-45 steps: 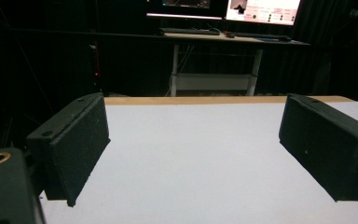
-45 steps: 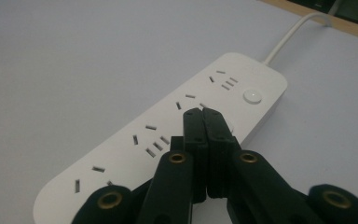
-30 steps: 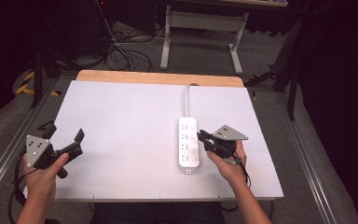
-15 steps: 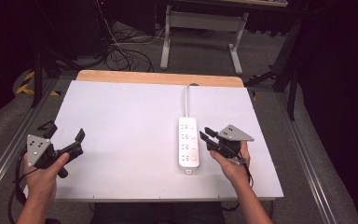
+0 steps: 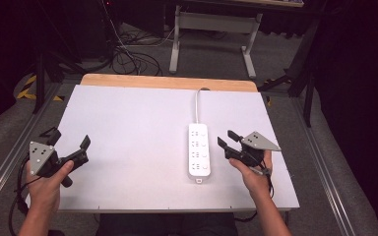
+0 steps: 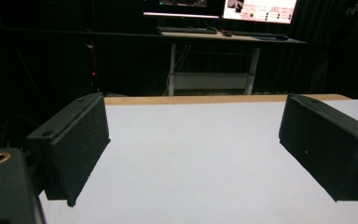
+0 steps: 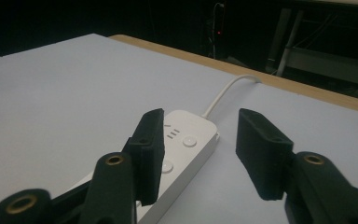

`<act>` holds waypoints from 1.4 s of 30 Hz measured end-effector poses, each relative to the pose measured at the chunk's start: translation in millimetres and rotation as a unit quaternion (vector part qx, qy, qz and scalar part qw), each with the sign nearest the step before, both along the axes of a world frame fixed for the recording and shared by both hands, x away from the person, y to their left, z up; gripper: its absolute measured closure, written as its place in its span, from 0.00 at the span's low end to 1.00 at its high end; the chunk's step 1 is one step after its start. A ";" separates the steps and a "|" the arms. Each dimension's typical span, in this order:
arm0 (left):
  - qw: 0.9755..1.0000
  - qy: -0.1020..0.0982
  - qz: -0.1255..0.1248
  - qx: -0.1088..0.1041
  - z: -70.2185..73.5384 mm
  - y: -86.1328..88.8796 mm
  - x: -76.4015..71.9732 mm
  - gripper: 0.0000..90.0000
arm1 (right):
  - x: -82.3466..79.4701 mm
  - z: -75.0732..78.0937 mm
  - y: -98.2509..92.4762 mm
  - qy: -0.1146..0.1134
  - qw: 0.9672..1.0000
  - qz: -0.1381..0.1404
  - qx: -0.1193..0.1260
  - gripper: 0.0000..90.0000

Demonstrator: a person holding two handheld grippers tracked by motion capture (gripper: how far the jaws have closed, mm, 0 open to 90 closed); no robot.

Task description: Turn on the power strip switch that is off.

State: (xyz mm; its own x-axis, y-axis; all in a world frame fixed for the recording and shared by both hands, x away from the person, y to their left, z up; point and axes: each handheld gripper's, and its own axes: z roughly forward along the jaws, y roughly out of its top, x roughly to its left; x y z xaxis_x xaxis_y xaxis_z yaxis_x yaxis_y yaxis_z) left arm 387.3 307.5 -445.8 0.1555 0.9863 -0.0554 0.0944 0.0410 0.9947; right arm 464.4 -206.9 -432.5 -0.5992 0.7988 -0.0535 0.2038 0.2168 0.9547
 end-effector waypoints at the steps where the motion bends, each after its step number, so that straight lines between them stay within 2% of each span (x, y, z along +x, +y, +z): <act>1: 1.000 0.000 0.000 0.000 0.0 -0.1 0.0 0.10 | -0.3 0.4 -1.4 -0.001 1.000 -0.001 0.003 0.58; 10: 1.000 0.000 0.000 -0.001 0.1 -0.1 0.0 0.10 | -3.1 4.1 -9.2 -0.013 1.000 -0.003 0.016 0.57; 18: 1.000 0.000 -0.001 -0.002 0.1 0.1 -0.1 0.10 | -6.9 7.0 -19.2 -0.041 0.999 -0.003 0.031 0.50; 21: 1.000 0.000 -0.001 -0.002 0.1 0.2 -0.2 0.10 | -9.0 8.2 -23.0 -0.056 0.997 -0.002 0.044 0.47; 23: 1.000 0.000 0.000 -0.001 0.2 0.6 -0.3 0.10 | -9.4 8.2 -25.3 -0.064 0.997 -0.013 0.047 0.42; 25: 1.000 0.001 0.001 -0.002 0.2 0.8 -0.4 0.10 | -8.8 7.3 -27.3 -0.061 0.996 -0.019 0.062 0.26; 26: 1.000 0.000 0.001 -0.002 0.2 0.8 -0.4 0.10 | -8.2 6.4 -29.1 -0.063 0.996 -0.008 0.059 0.14; 27: 1.000 0.000 0.001 -0.002 0.2 0.9 -0.4 0.10 | -8.3 5.3 -31.9 -0.069 0.996 0.025 0.051 0.04; 28: 1.000 0.001 0.001 -0.002 0.2 0.9 -0.4 0.10 | -8.6 4.6 -32.9 -0.070 0.995 0.037 0.054 0.02; 29: 1.000 0.001 0.001 -0.002 0.2 0.9 -0.3 0.10 | -8.4 4.1 -33.5 -0.069 0.995 0.045 0.063 0.03; 30: 1.000 0.001 0.001 -0.002 0.1 0.9 -0.2 0.10 | -8.4 3.7 -33.4 -0.068 0.995 0.038 0.067 0.03; 42: 1.000 0.000 0.001 -0.002 0.1 0.8 0.0 0.10 | -6.5 0.8 -37.5 -0.070 0.994 0.013 0.081 0.02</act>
